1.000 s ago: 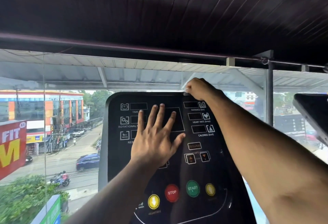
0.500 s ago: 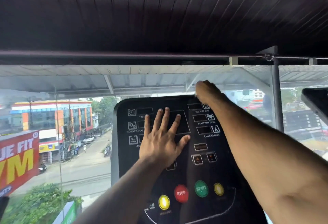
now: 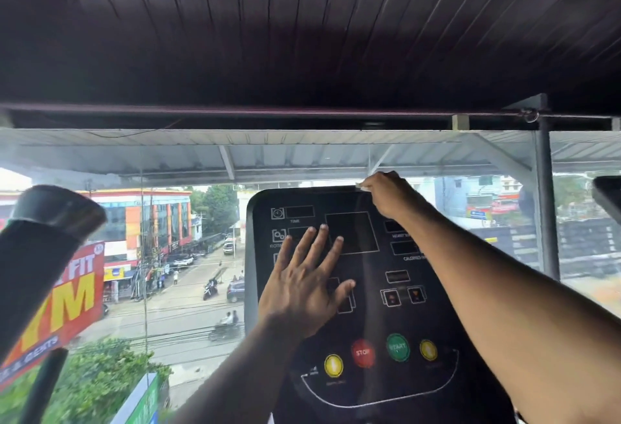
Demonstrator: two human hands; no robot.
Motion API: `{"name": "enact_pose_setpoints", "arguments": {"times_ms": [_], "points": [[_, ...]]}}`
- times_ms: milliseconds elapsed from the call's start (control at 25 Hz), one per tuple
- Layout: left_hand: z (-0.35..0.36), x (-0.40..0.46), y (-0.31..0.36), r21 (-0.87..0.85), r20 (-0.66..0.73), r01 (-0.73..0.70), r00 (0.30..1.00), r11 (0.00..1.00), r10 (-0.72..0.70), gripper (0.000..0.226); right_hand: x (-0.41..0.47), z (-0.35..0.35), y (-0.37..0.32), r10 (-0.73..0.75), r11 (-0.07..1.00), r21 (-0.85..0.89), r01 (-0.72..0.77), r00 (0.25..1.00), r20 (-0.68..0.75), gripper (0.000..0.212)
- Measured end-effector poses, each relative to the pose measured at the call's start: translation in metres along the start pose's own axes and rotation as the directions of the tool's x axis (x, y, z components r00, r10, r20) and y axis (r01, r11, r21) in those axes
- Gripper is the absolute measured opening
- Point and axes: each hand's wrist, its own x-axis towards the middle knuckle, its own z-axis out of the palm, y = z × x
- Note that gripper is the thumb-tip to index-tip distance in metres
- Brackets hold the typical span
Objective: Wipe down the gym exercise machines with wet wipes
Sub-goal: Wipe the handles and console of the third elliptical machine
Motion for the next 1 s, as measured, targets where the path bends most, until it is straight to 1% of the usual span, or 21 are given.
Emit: {"name": "enact_pose_setpoints", "arguments": {"times_ms": [80, 160, 240, 280, 360, 400, 480, 560, 640, 760, 840, 920, 1000], "points": [[0.0, 0.0, -0.001, -0.001, -0.014, -0.001, 1.0, 1.0, 0.001, 0.077, -0.003, 0.005, -0.022, -0.022, 1.0, -0.019, 0.023, 0.998, 0.062, 0.038], [0.0, 0.001, -0.001, 0.001, -0.015, -0.007, 1.0, 1.0, 0.007, 0.078, -0.004, 0.011, -0.048, -0.1, 0.995, 0.031, 0.097, 0.982, 0.163, 0.048], [-0.001, 0.001, 0.0, -0.004, -0.007, 0.0, 1.0, 1.0, 0.0, 0.078, -0.003, 0.02, -0.067, -0.194, 0.98, 0.02, 0.196, 0.947, 0.256, 0.06], [-0.001, 0.002, 0.0, -0.007, -0.004, -0.002, 1.0, 1.0, 0.002, 0.078, 0.0, 0.023, -0.07, -0.218, 0.975, 0.013, 0.223, 0.934, 0.283, 0.061], [-0.001, 0.002, -0.001, -0.009, -0.002, -0.013, 1.0, 1.0, 0.013, 0.078, 0.003, 0.021, -0.065, -0.223, 0.973, 0.01, 0.232, 0.922, 0.317, 0.06], [-0.001, 0.0, -0.001, -0.002, -0.002, -0.012, 1.0, 1.0, 0.012, 0.077, 0.004, 0.018, -0.058, -0.206, 0.977, 0.012, 0.213, 0.927, 0.315, 0.058], [0.0, -0.001, -0.003, 0.02, 0.002, -0.002, 1.0, 1.0, 0.002, 0.077, 0.004, 0.008, -0.034, -0.125, 0.992, 0.017, 0.125, 0.959, 0.254, 0.053], [-0.001, 0.0, -0.001, 0.023, -0.008, -0.005, 1.0, 1.0, 0.005, 0.077, 0.003, -0.003, -0.002, -0.027, 0.999, 0.032, 0.022, 0.987, 0.159, 0.059], [0.001, 0.001, 0.0, 0.03, -0.012, -0.007, 1.0, 1.0, 0.007, 0.078, 0.001, -0.007, 0.016, 0.002, 1.0, 0.014, -0.003, 0.996, 0.092, 0.061], [0.002, 0.002, 0.0, 0.047, -0.012, -0.008, 1.0, 0.999, 0.009, 0.078, 0.006, -0.001, 0.017, -0.002, 0.999, -0.041, 0.003, 1.0, 0.011, 0.055], [0.003, 0.001, -0.001, 0.056, -0.014, -0.01, 1.0, 0.998, 0.01, 0.078, 0.01, 0.004, 0.003, -0.055, 0.998, -0.036, 0.055, 0.998, -0.022, 0.055], [0.004, 0.001, -0.002, 0.061, -0.016, -0.007, 1.0, 0.998, 0.008, 0.078, 0.01, 0.007, -0.019, -0.16, 0.987, -0.003, 0.16, 0.987, 0.004, 0.056], [0.004, 0.002, -0.002, 0.064, -0.028, -0.011, 1.0, 0.998, 0.013, 0.079, 0.004, 0.01, -0.034, -0.227, 0.974, 0.014, 0.227, 0.973, 0.045, 0.061]]}}
